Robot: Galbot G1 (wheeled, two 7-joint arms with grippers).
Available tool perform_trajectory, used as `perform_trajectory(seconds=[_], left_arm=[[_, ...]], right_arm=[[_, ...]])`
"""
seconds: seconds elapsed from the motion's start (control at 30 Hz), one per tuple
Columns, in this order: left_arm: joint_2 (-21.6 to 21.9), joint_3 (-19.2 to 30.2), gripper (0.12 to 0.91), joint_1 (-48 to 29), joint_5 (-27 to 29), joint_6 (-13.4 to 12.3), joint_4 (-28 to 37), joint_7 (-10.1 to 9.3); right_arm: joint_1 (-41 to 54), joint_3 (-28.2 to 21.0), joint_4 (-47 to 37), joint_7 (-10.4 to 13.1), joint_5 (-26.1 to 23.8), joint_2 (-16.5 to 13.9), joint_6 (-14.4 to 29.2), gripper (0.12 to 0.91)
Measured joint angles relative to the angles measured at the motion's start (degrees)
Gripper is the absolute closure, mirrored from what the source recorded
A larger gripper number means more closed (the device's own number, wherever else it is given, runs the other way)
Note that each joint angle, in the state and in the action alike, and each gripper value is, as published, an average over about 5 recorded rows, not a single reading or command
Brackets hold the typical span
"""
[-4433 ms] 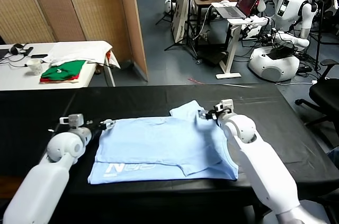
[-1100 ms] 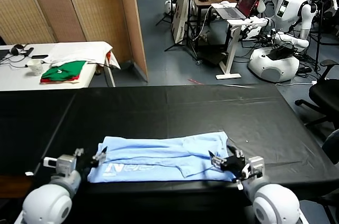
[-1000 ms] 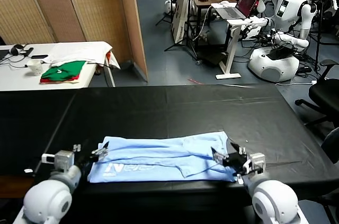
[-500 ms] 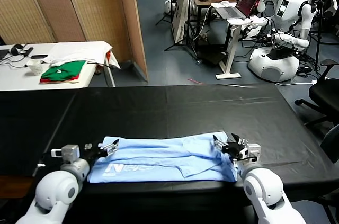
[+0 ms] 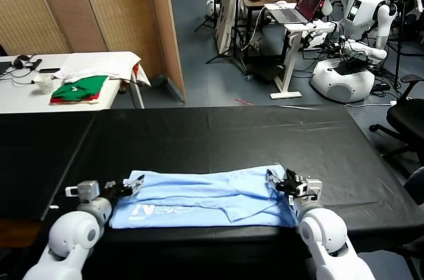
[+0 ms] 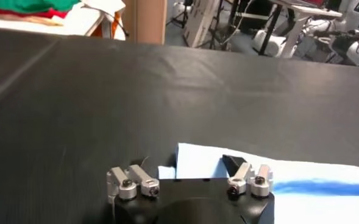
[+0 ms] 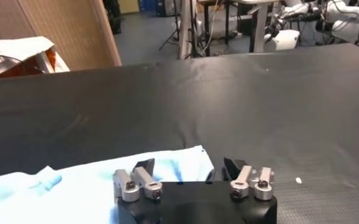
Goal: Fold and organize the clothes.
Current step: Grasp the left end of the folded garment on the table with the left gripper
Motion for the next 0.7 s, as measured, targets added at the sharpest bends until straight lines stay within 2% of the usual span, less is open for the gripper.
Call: perform_trajectory(seconds=[0.1,0.2,0.3,0.4,0.47,0.57,0.63,0.7], left_arm=[[0.0,0.1,0.649,-0.2,1.3,-0.4,0.4,0.14],[-0.1,0.5,0.814,-0.6,3.8,-1.6,1.0,0.66],[-0.2,0.9,0.882,-1.2,7.6,-3.2,2.0,1.10],[-0.5,1.0,0.884,-1.7,10.4,-4.3,3.0,1.08],[-0.7,1.0,0.884,-1.8,11.0,-4.8,3.3,1.07],[-1.1,0.8,0.848,-1.7,11.6,-5.9,3.2,1.21],[-1.4,0.5,0.762,-1.5,12.7,-6.6,2.8,1.33],[-1.6,0.0,0.632,-1.1,13.8,-7.0,2.1,1.39]], right_arm=[[0.0,0.0,-0.4,0.9,-0.6,0.7,1.3,0.842],[-0.3,0.0,-0.9,1.7,-1.2,1.5,2.4,0.879],[-0.7,0.1,-1.2,1.4,-1.2,1.9,3.1,0.883],[-1.1,0.4,-0.9,-0.6,-0.4,1.9,3.3,0.877],[-1.5,0.8,-0.3,-2.5,0.0,1.7,3.5,0.826],[-2.2,1.8,0.8,-5.0,0.0,1.6,3.9,0.663],[-2.8,2.7,1.7,-5.8,0.0,1.4,4.1,0.531],[-3.5,3.6,2.8,-6.2,-0.1,1.1,4.4,0.417]])
